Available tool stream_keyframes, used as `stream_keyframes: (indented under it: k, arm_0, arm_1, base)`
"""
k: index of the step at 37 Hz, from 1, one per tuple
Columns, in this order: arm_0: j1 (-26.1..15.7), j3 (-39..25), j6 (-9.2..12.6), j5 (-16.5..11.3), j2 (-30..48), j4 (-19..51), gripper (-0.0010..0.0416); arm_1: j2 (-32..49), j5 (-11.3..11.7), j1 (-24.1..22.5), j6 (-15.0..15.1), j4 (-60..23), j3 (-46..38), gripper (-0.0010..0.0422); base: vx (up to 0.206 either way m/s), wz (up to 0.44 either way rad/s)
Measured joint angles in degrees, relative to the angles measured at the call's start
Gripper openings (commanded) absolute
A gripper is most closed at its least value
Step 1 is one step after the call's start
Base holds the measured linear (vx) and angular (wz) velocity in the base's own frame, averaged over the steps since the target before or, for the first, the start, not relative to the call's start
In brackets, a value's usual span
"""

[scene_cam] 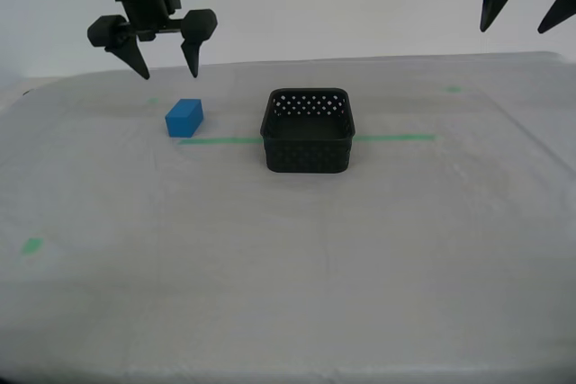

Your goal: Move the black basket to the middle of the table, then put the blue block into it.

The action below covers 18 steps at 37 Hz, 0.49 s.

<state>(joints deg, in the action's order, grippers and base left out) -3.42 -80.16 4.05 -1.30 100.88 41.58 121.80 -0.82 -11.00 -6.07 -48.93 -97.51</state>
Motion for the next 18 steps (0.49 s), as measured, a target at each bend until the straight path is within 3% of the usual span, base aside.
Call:
stream_keyframes:
  k: [6, 18]
  arm_0:
    - [0.04, 0.00, 0.00, 0.02, 0.00, -0.31, 0.0399]
    - [0.00, 0.00, 0.00, 0.02, 0.00, -1.05, 0.0399]
  arm_1:
    - [3.06, -1.31, -0.09, 0.24, 1.99, 0.00, 0.0401]
    - [7.45, -1.40, -0.37, 0.37, 5.33, -0.13, 0.0401]
  base:
    - [0.000, 0.000]
    - [0.000, 0.000]
